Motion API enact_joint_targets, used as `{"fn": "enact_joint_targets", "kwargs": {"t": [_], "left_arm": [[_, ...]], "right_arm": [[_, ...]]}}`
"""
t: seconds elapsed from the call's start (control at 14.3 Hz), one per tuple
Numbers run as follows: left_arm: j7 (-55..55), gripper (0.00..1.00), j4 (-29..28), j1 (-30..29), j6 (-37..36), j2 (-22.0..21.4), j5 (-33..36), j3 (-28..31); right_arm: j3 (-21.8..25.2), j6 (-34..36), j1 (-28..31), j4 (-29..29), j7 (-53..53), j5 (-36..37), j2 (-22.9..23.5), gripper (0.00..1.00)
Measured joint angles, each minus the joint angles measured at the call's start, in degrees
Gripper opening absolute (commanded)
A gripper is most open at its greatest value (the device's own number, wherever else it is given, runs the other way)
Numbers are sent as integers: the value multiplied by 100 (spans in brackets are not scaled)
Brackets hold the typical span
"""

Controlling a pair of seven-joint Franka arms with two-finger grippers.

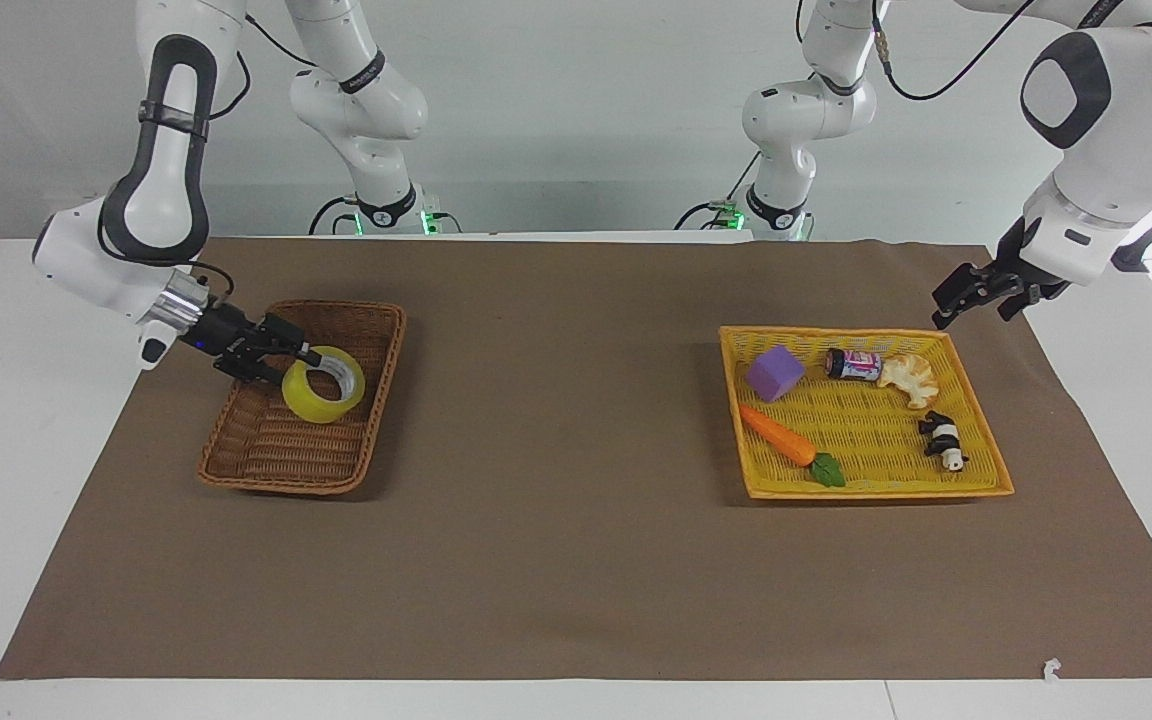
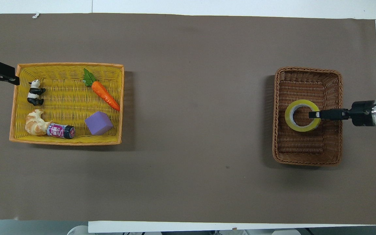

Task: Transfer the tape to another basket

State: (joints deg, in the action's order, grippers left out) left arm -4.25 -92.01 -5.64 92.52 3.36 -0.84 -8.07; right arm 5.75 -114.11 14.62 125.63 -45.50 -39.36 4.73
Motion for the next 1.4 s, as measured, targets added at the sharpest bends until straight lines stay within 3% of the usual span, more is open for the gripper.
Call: {"fn": "enact_joint_targets", "kwargs": {"t": [0.42, 0.63, 0.91, 1.12, 1.4], "left_arm": [[-25, 100, -70, -18, 0, -37, 0, 30], [-25, 100, -73, -4, 3, -37, 0, 19], [-27, 100, -82, 98, 5, -76, 0, 22], [-26, 100, -242, 108, 7, -174, 0, 25], [-25, 100, -310, 141, 17, -234, 0, 30]], "right_arm": [[-11, -29, -4, -439, -7, 339, -21, 100], [-38, 190, -102, -683, 658, 463, -184, 100], [-82, 288, -598, -881, 2023, 1549, -623, 100], [-110, 962, -990, -1280, 3082, 2407, -930, 100], [-133, 2030, -1079, -2028, 3728, 3268, -1050, 100]]}}
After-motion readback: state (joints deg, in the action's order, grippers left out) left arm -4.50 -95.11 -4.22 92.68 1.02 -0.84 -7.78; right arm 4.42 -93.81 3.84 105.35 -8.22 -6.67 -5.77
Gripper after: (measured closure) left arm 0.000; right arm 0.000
